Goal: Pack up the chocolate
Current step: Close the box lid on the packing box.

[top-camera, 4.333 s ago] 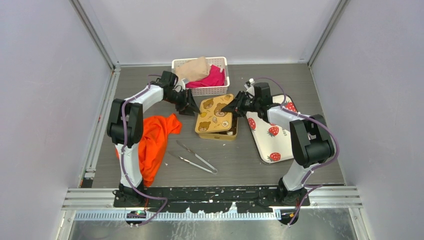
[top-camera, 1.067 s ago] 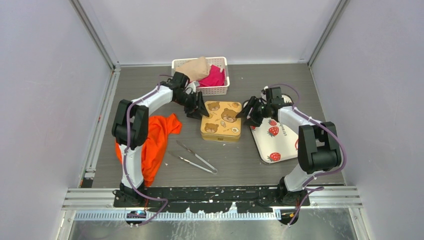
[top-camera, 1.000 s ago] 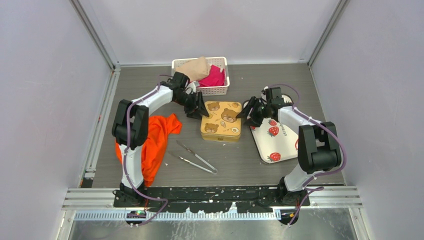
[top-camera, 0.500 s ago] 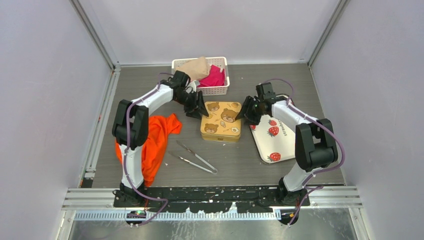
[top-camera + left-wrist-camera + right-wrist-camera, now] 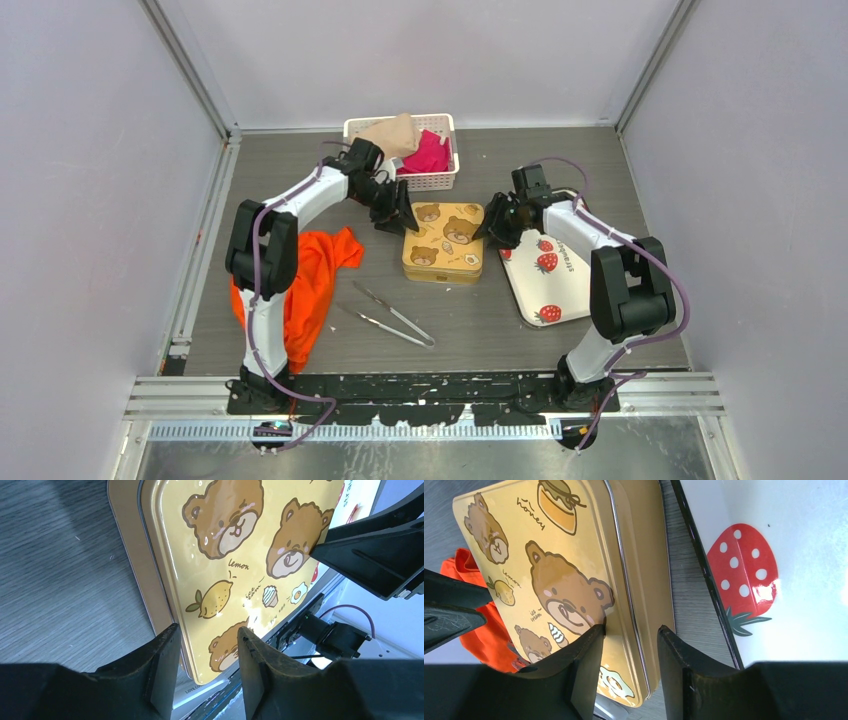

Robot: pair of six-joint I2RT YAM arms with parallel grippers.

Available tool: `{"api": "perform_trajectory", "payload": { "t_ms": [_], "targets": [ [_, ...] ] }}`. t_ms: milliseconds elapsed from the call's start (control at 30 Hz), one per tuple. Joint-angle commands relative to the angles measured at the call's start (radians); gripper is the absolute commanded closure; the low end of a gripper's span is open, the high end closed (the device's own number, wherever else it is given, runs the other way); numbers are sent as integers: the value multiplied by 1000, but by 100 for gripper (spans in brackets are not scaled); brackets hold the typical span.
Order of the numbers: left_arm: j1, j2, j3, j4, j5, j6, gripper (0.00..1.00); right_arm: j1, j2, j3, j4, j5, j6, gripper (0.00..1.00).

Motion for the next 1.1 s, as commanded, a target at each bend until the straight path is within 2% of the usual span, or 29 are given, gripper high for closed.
{"api": "perform_trajectory", "payload": {
  "t_ms": [0,600,1067],
  "targets": [
    [-7,-31,47,-3,24,10,54,0,-17,30,13,24,4,52],
    [-16,-27,43,12,49,-2,63,0,-49,6,36,16,21,68],
    [-24,-43,42,11,47,-4,64,1,-85,-5,27,41,22,71]
  ]
}}
